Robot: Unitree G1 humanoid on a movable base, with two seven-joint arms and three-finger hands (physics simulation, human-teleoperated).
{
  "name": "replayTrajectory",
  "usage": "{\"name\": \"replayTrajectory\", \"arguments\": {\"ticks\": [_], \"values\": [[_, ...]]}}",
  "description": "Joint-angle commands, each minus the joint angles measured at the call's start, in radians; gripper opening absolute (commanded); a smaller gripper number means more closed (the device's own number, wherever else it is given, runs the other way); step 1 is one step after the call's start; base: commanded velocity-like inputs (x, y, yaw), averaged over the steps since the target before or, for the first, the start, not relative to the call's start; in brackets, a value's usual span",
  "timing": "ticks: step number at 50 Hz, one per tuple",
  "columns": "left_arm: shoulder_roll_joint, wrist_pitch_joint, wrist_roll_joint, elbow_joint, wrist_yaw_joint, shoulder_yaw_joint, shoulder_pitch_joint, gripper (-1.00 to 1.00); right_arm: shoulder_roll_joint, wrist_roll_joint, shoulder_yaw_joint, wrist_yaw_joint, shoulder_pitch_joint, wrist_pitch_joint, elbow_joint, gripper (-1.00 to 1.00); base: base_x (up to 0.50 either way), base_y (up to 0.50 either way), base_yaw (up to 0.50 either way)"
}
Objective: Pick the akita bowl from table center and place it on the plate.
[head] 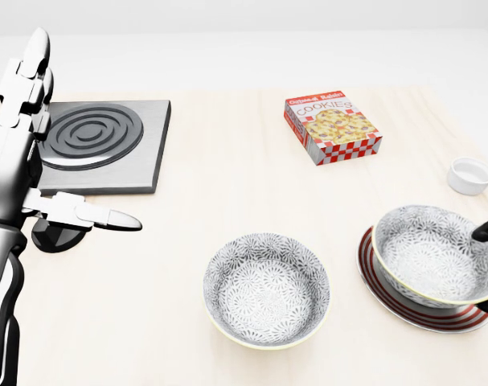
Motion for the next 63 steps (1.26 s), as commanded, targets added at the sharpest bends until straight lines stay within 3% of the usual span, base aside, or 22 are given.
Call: {"name": "replayTrajectory", "arguments": {"ticks": [1, 12, 16, 21, 26, 30, 31, 34, 35, 37, 45, 50, 51, 55, 58, 63], "values": [[0.001, 0.0, -0.001, 0.005, 0.002, 0.001, 0.0, 1.0, 0.004, 0.123, -0.001, -0.011, -0.005, 0.0, 0.003, 1.0, 0.0, 0.0, 0.0], [0.0, 0.0, -0.002, 0.006, 0.003, 0.002, 0.003, 1.0, -0.011, 0.112, -0.021, 0.002, 0.034, 0.0, -0.036, 1.0, 0.0, 0.0, 0.0], [0.002, 0.0, -0.003, 0.0, 0.003, 0.004, 0.002, 1.0, -0.015, 0.123, -0.074, 0.097, 0.118, 0.0, -0.215, 1.0, 0.0, 0.0, 0.0], [0.005, 0.0, -0.004, -0.012, 0.002, 0.005, -0.006, 1.0, 0.011, 0.149, -0.198, 0.315, 0.249, 0.0, -0.562, 1.0, 0.0, 0.0, 0.0], [0.005, 0.0, -0.005, -0.017, 0.002, 0.004, -0.01, 1.0, 0.037, 0.156, -0.292, 0.467, 0.285, 0.0, -0.769, 1.0, 0.0, 0.0, 0.0], [0.005, 0.0, -0.004, -0.039, -0.003, 0.002, -0.011, 1.0, 0.045, 0.163, -0.317, 0.574, 0.255, 0.072, -0.908, 1.0, 0.0, 0.0, 0.0], [0.005, 0.0, -0.004, -0.045, -0.005, 0.003, -0.013, 1.0, 0.044, 0.162, -0.306, 0.598, 0.221, 0.107, -0.948, 1.0, 0.0, 0.0, 0.0], [0.003, 0.0, -0.004, -0.048, -0.005, 0.001, -0.011, 1.0, 0.04, 0.158, -0.283, 0.63, 0.169, 0.16, -1.001, 1.0, 0.0, 0.0, 0.0], [0.003, 0.0, -0.003, -0.051, -0.006, 0.001, -0.01, 1.0, 0.04, 0.162, -0.278, 0.638, 0.155, 0.175, -1.016, 1.0, 0.0, 0.0, 0.0], [0.003, 0.0, -0.003, -0.053, -0.008, 0.001, -0.008, 1.0, 0.034, 0.166, -0.261, 0.662, 0.116, 0.175, -1.074, 1.0, 0.0, 0.0, 0.0], [0.004, 0.0, -0.007, -0.06, -0.01, 0.005, -0.006, 1.0, 0.018, 0.159, -0.183, 0.662, -0.034, 0.175, -1.154, 1.0, 0.0, 0.0, 0.0], [-0.002, 0.0, -0.011, -0.08, -0.007, 0.004, 0.0, 1.0, 0.075, 0.2, -0.133, 0.662, -0.111, 0.175, -1.142, 1.0, 0.0, 0.0, 0.0], [-0.008, 0.0, -0.014, -0.086, -0.004, 0.002, 0.004, 1.0, 0.12, 0.225, -0.118, 0.606, -0.118, 0.175, -1.125, 1.0, 0.0, 0.0, 0.0], [-0.012, 0.0, -0.013, -0.078, -0.01, -0.009, 0.01, 1.0, 0.165, 0.253, -0.073, 0.463, -0.144, 0.175, -1.055, 1.0, 0.0, 0.0, 0.0], [-0.019, 0.0, -0.039, -0.118, -0.008, 0.007, -0.001, 1.0, 0.251, 0.367, -0.068, 0.328, -0.177, 0.175, -1.051, 1.0, 0.0, 0.0, 0.0], [-0.029, 0.0, -0.061, -0.171, -0.001, -0.004, 0.017, 1.0, 0.317, 0.509, -0.032, 0.161, -0.142, 0.175, -1.081, 1.0, 0.0, 0.0, 0.0]]}}
